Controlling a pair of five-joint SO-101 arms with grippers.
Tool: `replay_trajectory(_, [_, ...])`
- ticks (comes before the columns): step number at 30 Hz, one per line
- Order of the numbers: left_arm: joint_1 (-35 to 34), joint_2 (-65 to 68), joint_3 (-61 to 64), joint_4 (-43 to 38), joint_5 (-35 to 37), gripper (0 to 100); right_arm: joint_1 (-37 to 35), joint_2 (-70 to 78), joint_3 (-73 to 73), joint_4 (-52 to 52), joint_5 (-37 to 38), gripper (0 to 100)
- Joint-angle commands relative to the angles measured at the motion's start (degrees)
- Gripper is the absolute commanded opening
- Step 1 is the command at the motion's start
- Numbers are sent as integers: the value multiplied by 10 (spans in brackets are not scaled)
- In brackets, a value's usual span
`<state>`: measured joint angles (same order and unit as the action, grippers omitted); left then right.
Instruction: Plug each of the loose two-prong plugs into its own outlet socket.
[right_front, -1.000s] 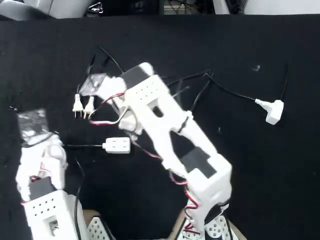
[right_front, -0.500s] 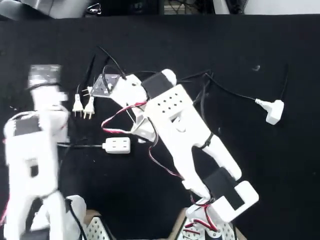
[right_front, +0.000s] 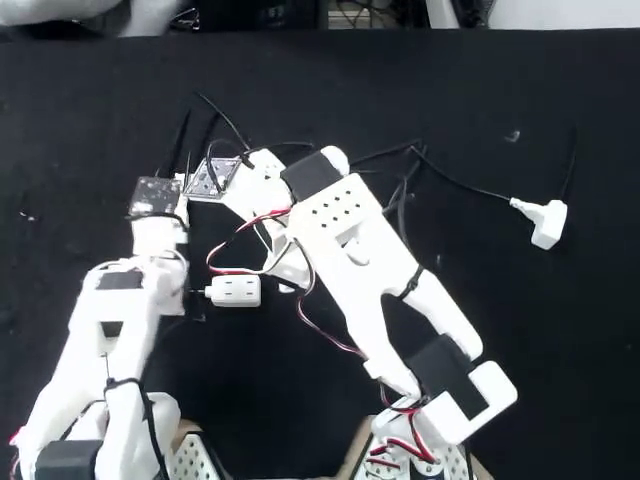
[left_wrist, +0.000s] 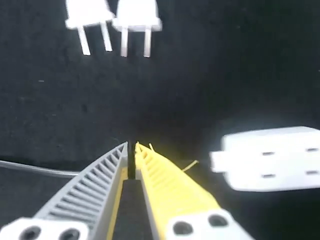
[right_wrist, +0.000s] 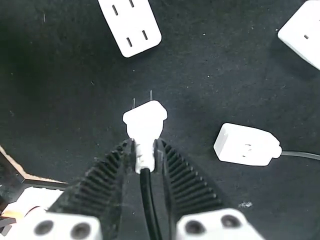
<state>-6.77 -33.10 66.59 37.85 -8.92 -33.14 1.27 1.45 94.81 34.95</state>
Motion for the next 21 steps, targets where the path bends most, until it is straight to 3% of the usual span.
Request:
replay_trajectory(1, [62, -4, 2, -10, 47, 30, 11, -36, -6, 15, 0, 11])
replay_trajectory(7, [129, 18, -16, -5, 103, 30, 47, -69, -4, 23, 1, 11])
replay_trajectory(16, [188, -59, -15, 19, 111, 30, 50, -84, 5, 21, 1, 11])
replay_trajectory(21, [238, -80, -15, 19, 150, 30, 51, -86, 6, 24, 13, 11])
